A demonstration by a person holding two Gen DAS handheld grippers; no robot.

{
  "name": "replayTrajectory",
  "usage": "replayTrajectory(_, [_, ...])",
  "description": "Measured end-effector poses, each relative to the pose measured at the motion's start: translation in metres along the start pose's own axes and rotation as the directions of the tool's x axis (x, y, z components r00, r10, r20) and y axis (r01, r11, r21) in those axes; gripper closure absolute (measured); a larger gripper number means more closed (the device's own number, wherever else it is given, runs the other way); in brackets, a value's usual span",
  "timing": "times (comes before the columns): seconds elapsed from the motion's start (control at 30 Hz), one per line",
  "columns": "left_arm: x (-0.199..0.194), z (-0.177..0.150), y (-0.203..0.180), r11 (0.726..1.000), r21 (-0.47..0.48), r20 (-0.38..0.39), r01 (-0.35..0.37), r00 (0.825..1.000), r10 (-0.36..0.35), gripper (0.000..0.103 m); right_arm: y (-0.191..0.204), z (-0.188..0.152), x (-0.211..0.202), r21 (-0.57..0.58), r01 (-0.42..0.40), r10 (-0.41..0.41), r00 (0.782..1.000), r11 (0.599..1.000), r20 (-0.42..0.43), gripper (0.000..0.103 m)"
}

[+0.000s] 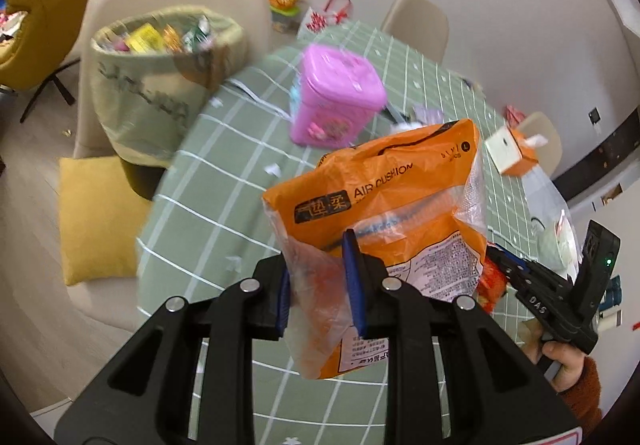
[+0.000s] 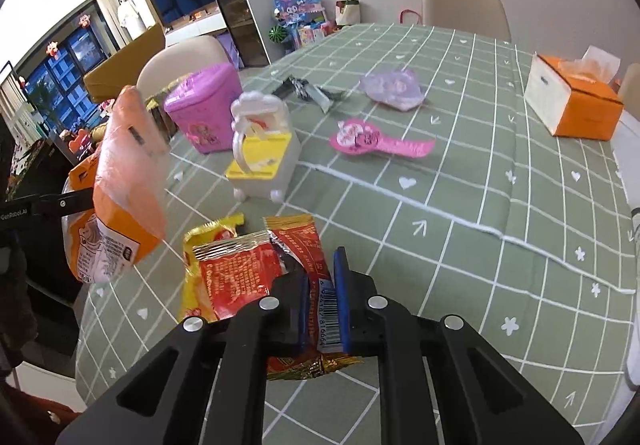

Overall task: Collect trash
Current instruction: 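Carry the orange bag and red packets to the trash bag with both grippers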

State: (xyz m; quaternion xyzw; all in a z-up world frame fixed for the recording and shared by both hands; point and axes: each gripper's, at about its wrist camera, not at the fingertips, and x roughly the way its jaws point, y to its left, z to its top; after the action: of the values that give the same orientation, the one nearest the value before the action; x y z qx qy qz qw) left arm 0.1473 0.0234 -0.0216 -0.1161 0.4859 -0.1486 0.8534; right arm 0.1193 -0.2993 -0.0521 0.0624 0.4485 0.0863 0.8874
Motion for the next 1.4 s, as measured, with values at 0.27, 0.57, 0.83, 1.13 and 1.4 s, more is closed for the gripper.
replayTrajectory(0.27, [-0.036, 0.027, 0.03, 1.0, -0.021, 0.115, 0.0, 0.993, 0.003, 0.081, 0.039, 0.04, -0.029, -0.104, 0.037, -0.031, 0.998, 0.994, 0.062, 0.093])
replayTrajectory(0.57, [-0.075, 0.079, 0.079, 0.998, -0.048, 0.252, -0.045, 0.966, 0.055, 0.081, 0.098, 0.113, -0.06, -0.241, 0.057, -0.017, 0.986, 0.969, 0.165, 0.093])
replayTrajectory(0.83, [-0.079, 0.136, 0.146, 0.989, -0.118, 0.328, -0.087, 0.937, 0.121, 0.081, 0.157, 0.187, -0.033, -0.31, 0.062, -0.005, 0.984, 0.949, 0.181, 0.093])
replayTrajectory(1.13, [-0.038, 0.194, 0.206, 0.967, -0.219, 0.279, -0.132, 0.941, 0.192, 0.081, 0.189, 0.23, 0.012, -0.396, 0.101, -0.034, 0.984, 0.913, 0.172, 0.093])
replayTrajectory(1.4, [-0.005, 0.225, 0.213, 0.966, -0.21, 0.251, -0.15, 0.947, 0.202, 0.081, 0.178, 0.271, 0.054, -0.369, 0.095, -0.034, 0.985, 0.924, 0.169, 0.093])
